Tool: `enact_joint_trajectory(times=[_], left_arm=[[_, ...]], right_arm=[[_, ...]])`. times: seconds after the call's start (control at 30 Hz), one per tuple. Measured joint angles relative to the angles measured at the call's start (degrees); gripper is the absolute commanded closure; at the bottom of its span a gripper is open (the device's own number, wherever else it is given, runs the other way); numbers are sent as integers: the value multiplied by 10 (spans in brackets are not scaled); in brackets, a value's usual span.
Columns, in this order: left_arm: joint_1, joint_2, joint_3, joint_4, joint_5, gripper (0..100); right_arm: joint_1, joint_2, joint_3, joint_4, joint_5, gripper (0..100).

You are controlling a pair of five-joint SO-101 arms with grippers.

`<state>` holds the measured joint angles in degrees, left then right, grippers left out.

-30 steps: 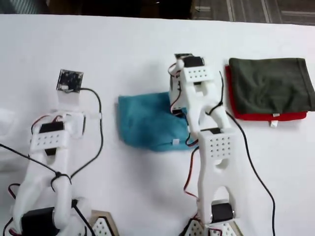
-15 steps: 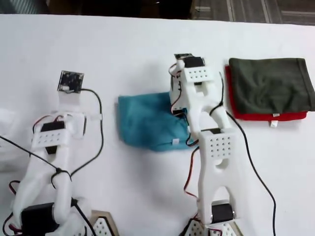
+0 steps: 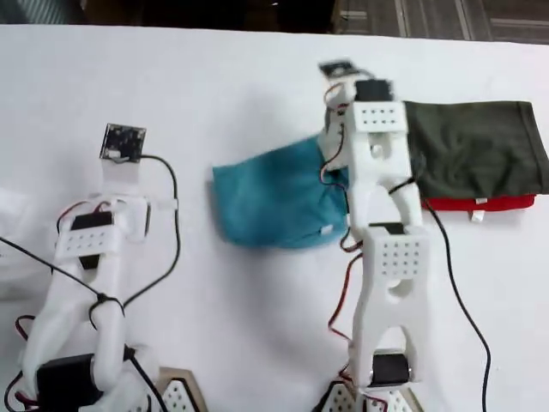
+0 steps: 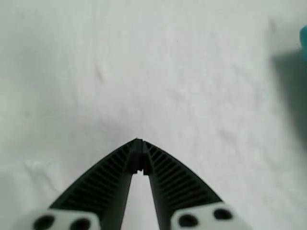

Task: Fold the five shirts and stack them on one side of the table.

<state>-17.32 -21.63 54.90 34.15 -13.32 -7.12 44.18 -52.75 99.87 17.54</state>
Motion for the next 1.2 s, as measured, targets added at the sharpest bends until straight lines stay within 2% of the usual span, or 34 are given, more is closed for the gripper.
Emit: enact_joint_trajectory(times=[0.17, 0.4, 0.57, 0.7, 0.83, 1.07, 1.2], left_arm=[[-1, 0, 0, 0, 0, 974], [-1, 0, 0, 0, 0, 974], [-1, 0, 0, 0, 0, 974], [0, 0, 0, 0, 0, 974], [-1, 0, 0, 0, 0, 974], [0, 0, 2, 0, 0, 974], [0, 0, 2, 0, 0, 974]], right_arm=[[15, -69, 0, 1, 52, 978], [72, -167, 0, 2, 110, 978], [96, -192, 33, 2, 120, 978], [60, -191, 114, 2, 120, 978], [8, -192, 120, 2, 98, 978], [-97, -191, 51, 2, 59, 978], [-126, -192, 0, 2, 36, 978]])
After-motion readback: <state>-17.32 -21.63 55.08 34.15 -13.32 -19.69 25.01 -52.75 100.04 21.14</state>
